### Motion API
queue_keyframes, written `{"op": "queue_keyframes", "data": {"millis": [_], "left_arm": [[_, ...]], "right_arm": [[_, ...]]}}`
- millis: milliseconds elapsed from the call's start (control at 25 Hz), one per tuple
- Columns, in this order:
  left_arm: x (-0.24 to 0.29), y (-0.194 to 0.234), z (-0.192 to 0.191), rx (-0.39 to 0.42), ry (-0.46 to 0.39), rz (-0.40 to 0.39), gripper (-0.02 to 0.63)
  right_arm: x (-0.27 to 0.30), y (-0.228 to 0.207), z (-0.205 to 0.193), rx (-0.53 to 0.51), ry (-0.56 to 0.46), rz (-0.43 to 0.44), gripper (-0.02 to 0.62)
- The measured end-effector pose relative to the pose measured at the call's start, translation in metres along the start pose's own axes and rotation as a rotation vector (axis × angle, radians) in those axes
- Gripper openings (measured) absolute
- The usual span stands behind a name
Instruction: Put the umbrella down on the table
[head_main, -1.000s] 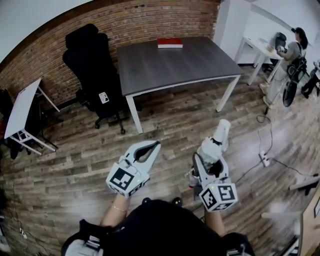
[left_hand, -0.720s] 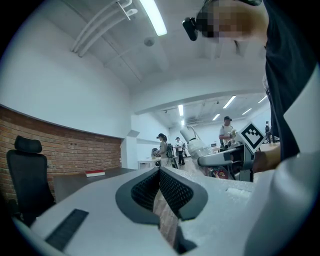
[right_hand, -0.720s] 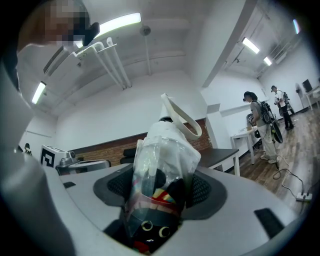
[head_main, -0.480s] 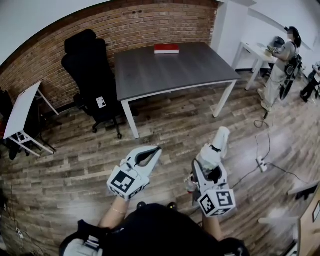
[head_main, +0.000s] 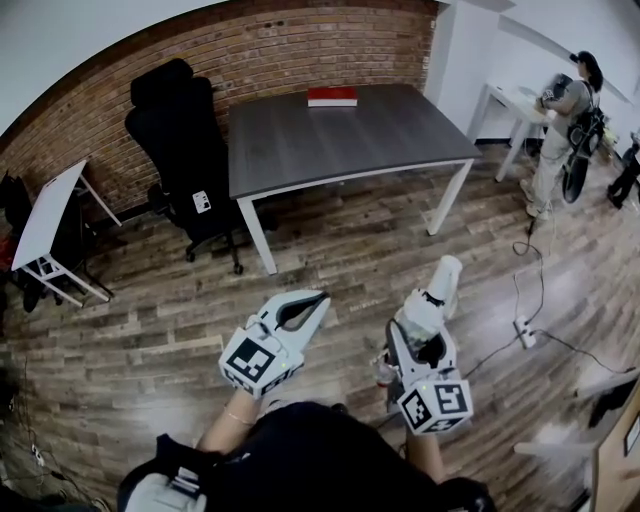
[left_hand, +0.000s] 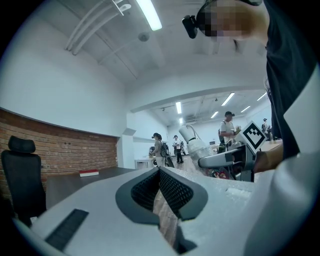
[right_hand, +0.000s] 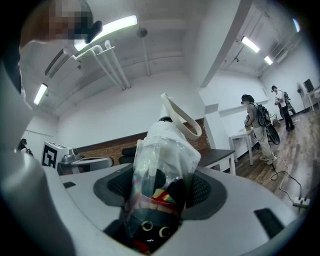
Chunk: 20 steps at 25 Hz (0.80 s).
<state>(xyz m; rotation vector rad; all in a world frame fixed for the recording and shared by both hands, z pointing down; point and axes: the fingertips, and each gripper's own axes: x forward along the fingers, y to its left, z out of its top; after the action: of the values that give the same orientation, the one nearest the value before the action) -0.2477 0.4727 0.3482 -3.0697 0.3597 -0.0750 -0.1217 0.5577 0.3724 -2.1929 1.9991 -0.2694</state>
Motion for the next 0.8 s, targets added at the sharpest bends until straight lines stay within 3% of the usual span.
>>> {"op": "queue_keyframes", "data": {"millis": [440, 800], "left_arm": [[0.019, 0.001, -0.010, 0.002, 0.015, 0.006, 0.002], [0.079, 0.027, -0.009, -0.005, -0.018, -0.071, 0.002]], "right_arm": [[0.002, -0.023, -0.009, 0.027, 0.005, -0.005, 0.282], [0.036, -0.054, 0.003, 0.024, 0.003, -0.056, 0.282]]}}
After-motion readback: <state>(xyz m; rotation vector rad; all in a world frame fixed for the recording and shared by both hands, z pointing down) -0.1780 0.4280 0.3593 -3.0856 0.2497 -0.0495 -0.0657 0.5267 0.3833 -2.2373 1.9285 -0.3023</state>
